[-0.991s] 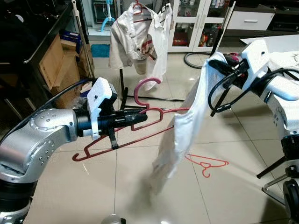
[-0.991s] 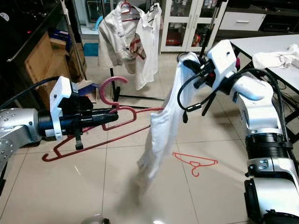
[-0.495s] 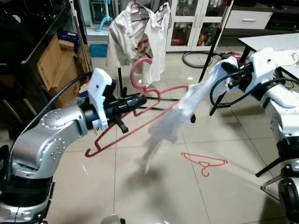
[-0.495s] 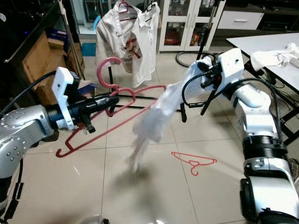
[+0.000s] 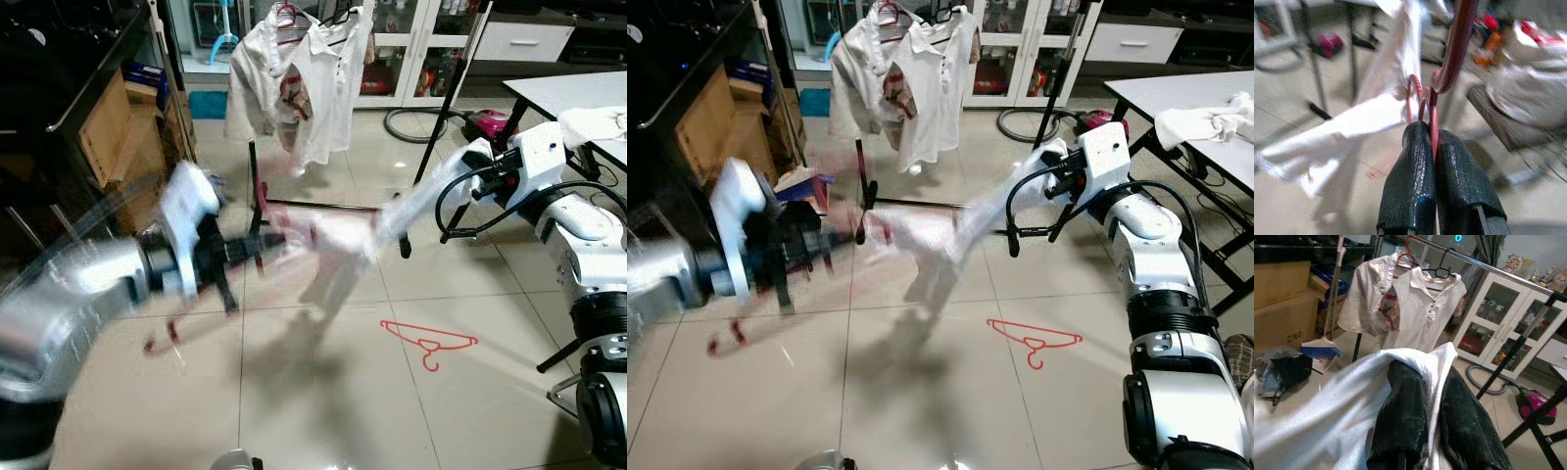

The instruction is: Hang hanger

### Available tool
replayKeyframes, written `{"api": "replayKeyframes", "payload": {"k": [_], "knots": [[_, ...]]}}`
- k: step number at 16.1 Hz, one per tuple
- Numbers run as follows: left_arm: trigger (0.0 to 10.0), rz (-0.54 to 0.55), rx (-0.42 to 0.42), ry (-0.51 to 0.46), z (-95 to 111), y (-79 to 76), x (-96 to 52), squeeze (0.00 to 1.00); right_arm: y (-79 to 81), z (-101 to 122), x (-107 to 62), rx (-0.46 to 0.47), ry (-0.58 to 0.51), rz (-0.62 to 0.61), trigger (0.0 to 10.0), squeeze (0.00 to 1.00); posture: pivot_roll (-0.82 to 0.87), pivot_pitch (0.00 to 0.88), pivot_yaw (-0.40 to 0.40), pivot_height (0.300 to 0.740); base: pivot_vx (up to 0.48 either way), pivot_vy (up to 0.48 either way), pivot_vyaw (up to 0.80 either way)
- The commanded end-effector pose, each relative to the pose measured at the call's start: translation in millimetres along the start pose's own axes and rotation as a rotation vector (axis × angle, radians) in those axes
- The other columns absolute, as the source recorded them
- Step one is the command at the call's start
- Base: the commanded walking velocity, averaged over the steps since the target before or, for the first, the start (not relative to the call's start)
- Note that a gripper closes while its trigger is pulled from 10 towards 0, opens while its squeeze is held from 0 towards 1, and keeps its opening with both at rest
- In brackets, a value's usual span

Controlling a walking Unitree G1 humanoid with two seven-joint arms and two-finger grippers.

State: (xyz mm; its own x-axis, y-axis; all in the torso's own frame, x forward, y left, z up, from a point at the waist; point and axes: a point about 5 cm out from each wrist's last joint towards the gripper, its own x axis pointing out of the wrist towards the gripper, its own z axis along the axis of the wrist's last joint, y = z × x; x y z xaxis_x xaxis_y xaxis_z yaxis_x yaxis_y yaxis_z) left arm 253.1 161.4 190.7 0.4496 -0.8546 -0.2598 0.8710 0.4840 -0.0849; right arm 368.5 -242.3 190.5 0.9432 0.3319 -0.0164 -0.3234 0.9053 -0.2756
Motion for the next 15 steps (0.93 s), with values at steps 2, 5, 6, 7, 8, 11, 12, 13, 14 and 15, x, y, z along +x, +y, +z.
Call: {"api": "replayKeyframes", "payload": {"k": [2,5,6,7,8,11,12,13,14,15], "knots": [[10.0,-0.049,-0.012,0.077,-15.7,-7.8,5.2,0.0,-4.1,18.2,4.5,0.002,-0.068,0.002,10.0,0.0,0.02,0.0,-0.04,0.74,0.0,0.0,0.0],[10.0,0.027,0.036,0.16,-27.5,3.2,2.3,0.0,-3.1,26.1,3.8,0.013,-0.103,0.054,10.0,0.0,0.02,0.0,-0.047,0.74,0.0,0.0,0.0],[10.0,0.047,0.049,0.16,-24.9,7.6,-2.1,0.0,-4.1,27.0,2.6,-0.011,-0.1,0.06,10.0,0.0,0.01,0.0,-0.049,0.74,0.0,0.0,0.0],[10.0,0.054,0.058,0.145,-19.4,9.3,-6.9,0.0,-6.2,25.9,1.5,-0.031,-0.089,0.053,10.0,0.0,0.01,0.0,-0.049,0.74,0.0,0.0,0.0],[10.0,0.053,0.066,0.135,-15.5,9.5,-9.7,0.0,-8.0,24.5,1.0,-0.039,-0.081,0.045,10.0,0.0,0.01,0.0,-0.05,0.74,0.0,0.0,0.0],[10.0,0.009,0.122,0.087,5.8,0.8,-21.8,0.0,-12.6,17.2,-0.9,-0.039,-0.054,0.007,10.0,0.0,0.02,0.0,-0.052,0.74,0.0,0.0,0.0],[10.0,-0.001,0.133,0.072,10.3,-0.7,-23.5,0.0,-11.8,15.7,-1.1,-0.044,-0.049,0.01,10.0,0.0,0.02,0.0,-0.052,0.74,0.0,0.0,0.0],[10.0,-0.001,0.151,0.052,16.8,-1.0,-25.9,0.0,-11.4,14.3,-1.2,-0.044,-0.046,0.013,10.0,0.0,0.02,0.0,-0.054,0.74,0.0,0.0,0.0],[10.0,-0.002,0.164,-0.001,28.6,-1.0,-28.7,0.0,-11.4,13.4,-1.2,-0.049,-0.042,0.013,10.0,0.0,0.02,0.0,-0.054,0.74,0.0,0.0,0.0],[10.0,-0.004,0.173,-0.025,34.0,-1.5,-29.3,0.0,-11.4,13.1,-1.3,-0.048,-0.042,0.012,10.0,0.0,0.02,0.0,-0.054,0.74,0.0,0.0,0.0]]}}
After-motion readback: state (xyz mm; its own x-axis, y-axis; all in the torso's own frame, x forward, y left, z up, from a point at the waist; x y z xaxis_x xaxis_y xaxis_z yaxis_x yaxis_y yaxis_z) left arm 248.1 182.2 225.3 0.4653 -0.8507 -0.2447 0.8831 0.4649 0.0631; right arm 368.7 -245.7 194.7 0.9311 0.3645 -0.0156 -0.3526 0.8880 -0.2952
